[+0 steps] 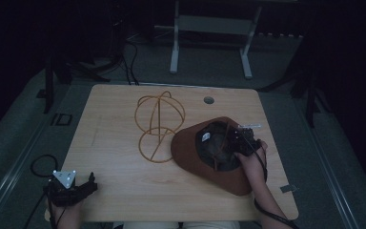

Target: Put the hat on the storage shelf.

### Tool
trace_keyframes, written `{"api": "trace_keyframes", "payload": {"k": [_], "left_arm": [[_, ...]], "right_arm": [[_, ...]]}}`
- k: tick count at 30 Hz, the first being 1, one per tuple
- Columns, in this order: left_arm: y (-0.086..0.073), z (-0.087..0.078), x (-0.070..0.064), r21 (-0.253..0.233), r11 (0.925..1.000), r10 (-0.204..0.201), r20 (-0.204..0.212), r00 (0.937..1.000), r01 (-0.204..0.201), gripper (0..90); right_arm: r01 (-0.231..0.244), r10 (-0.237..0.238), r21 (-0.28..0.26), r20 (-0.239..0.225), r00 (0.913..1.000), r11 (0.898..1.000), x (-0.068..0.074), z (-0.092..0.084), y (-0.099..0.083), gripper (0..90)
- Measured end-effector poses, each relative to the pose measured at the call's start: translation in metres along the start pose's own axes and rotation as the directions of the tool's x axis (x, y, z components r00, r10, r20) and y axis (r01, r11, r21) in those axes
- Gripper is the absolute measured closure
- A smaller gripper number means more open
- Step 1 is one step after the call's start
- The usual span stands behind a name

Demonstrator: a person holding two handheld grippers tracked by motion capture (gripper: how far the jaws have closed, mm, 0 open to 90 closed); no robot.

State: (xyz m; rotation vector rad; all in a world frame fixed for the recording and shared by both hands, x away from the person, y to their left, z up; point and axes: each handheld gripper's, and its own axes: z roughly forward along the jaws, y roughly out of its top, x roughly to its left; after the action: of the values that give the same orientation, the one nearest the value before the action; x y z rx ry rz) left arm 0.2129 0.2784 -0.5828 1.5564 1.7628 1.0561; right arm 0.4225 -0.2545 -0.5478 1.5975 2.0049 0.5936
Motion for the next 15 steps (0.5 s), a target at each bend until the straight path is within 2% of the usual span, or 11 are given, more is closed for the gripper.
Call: {"api": "trace_keyframes", "payload": {"k": [2,3,6,10,11,13,15], "left_arm": [[0.000,0.000,0.000,0.005,1.0000,0.004,0.002,1.0000,-0.004,2.2],[0.000,0.000,-0.001,0.005,1.0000,0.004,0.006,1.0000,-0.004,2.1],[0.000,0.000,-0.001,0.003,0.9999,0.010,0.003,0.9999,-0.010,2.1],[0.000,0.001,-0.001,0.016,0.9998,0.008,0.004,1.0000,-0.008,2.1],[0.001,0.002,-0.001,0.025,0.9997,0.006,0.000,1.0000,-0.006,2.2],[0.002,0.002,-0.002,0.036,0.9993,0.012,-0.005,0.9999,-0.012,2.2],[0.003,0.002,-0.004,0.047,0.9986,0.025,-0.002,0.9997,-0.024,2.2]], "right_arm": [[0.064,-0.064,-0.005,0.033,0.9974,0.998,0.003,0.001,-0.001,31.5],[0.077,-0.076,-0.005,0.046,0.9960,0.997,0.005,0.001,-0.001,34.0],[0.064,-0.064,-0.003,0.075,0.9951,0.998,0.006,0.001,0.000,47.3],[0.075,-0.072,-0.011,0.132,0.9886,0.997,0.004,-0.004,0.001,78.7],[0.068,-0.065,-0.023,0.128,0.9896,0.997,0.002,-0.006,0.001,81.4],[0.026,-0.020,-0.066,0.088,0.9959,0.997,-0.005,-0.012,0.002,83.4],[-0.004,0.010,-0.120,0.049,0.9987,0.993,-0.011,-0.022,0.002,84.0]]}}
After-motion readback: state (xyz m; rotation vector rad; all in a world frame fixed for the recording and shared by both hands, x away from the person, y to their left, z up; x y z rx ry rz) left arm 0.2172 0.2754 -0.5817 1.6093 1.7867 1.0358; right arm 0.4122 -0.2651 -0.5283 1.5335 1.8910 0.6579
